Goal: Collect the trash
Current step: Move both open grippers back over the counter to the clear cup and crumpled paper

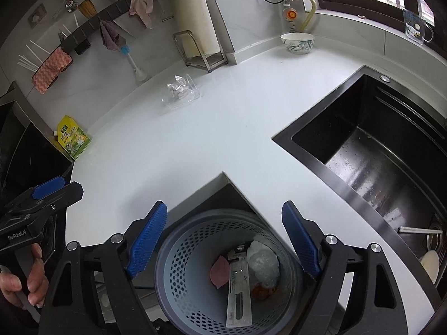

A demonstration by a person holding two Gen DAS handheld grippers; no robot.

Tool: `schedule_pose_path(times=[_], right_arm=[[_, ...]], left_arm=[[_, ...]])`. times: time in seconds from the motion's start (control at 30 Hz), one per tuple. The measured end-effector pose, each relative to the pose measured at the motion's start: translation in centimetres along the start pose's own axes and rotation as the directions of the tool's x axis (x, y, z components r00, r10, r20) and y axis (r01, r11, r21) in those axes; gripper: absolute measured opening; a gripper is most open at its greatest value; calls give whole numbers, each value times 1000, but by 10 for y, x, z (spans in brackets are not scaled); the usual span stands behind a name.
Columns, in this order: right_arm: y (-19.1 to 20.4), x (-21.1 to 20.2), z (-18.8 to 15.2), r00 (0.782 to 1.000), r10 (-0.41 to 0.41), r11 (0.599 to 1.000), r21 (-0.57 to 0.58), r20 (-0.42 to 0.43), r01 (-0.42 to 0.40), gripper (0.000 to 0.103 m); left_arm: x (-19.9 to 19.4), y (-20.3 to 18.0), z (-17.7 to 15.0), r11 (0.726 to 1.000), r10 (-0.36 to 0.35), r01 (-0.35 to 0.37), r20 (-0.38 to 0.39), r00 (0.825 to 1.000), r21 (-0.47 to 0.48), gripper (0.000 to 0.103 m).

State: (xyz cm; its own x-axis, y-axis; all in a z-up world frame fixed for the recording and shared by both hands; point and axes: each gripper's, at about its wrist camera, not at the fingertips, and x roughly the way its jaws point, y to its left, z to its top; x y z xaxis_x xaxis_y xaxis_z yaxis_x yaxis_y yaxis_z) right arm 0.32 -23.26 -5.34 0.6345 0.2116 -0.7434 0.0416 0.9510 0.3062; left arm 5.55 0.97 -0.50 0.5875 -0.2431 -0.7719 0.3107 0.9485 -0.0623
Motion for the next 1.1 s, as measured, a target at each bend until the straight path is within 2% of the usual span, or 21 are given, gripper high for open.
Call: schedule_pose_path(times=[0.33, 0.67, 0.87, 1.1], right_arm=[[34, 47, 40, 1000, 12, 1000, 6, -1, -12, 81], [57, 108, 89, 1000, -2, 1000, 21, 3, 2, 81], [63, 142, 127, 1000, 3, 1000, 2, 28, -3, 81], [66, 182, 169, 1000, 25, 1000, -12, 14, -24, 81]], left_arm=[[21, 57, 40, 999, 23, -22, 27, 999, -34, 96], [76, 112, 85, 999, 12, -11, 18, 1000, -49, 96], [104, 131, 108, 999, 0, 0, 7, 1000, -34, 96], [136, 144, 130, 1000, -12, 12, -13, 1000, -18, 96]])
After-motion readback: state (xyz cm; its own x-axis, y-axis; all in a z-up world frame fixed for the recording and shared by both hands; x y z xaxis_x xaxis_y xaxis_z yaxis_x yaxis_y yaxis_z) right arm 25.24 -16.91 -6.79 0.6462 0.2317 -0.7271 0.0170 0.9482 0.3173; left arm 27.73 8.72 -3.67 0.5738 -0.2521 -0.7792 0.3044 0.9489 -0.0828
